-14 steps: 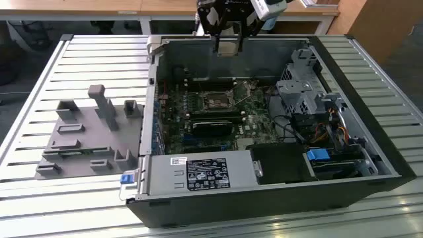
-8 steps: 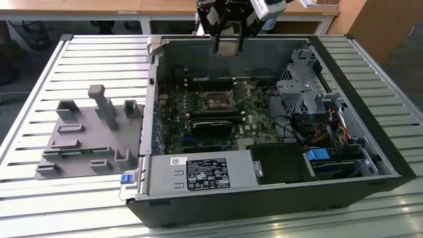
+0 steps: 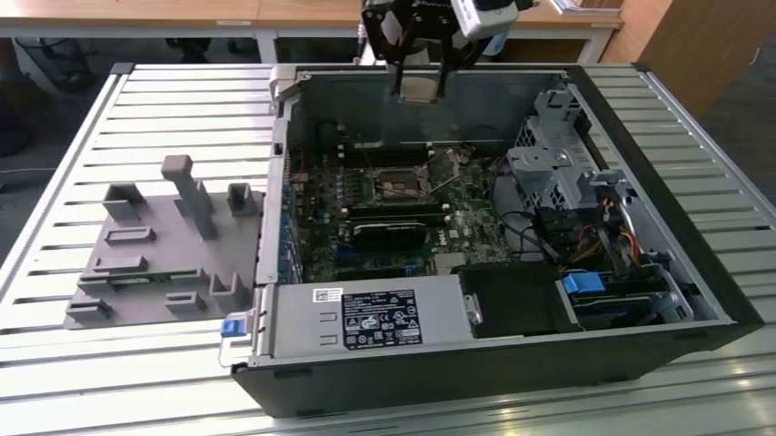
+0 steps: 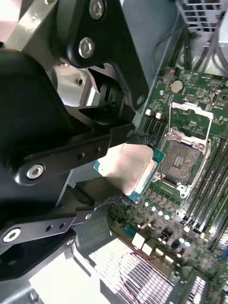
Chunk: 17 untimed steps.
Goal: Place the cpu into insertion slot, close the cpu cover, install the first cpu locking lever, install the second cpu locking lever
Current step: 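Place the cpu into insertion slot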
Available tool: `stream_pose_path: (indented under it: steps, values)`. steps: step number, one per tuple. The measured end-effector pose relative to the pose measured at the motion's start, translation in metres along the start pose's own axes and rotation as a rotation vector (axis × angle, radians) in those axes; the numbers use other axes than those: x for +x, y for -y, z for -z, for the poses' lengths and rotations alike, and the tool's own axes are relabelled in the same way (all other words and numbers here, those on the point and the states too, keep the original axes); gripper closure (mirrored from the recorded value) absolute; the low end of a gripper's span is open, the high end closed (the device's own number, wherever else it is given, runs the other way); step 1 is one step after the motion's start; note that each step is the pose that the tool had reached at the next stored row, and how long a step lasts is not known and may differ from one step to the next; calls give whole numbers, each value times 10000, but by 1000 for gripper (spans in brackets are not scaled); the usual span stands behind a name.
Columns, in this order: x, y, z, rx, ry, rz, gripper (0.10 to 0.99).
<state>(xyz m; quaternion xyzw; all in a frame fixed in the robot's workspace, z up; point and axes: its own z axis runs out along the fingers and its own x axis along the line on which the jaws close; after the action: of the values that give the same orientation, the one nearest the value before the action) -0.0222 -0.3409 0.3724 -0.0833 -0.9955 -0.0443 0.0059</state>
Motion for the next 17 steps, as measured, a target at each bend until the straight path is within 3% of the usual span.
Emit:
stream_pose_path:
  steps: [17]
  values:
    - [0,1,-13,61,256,-2664,561]
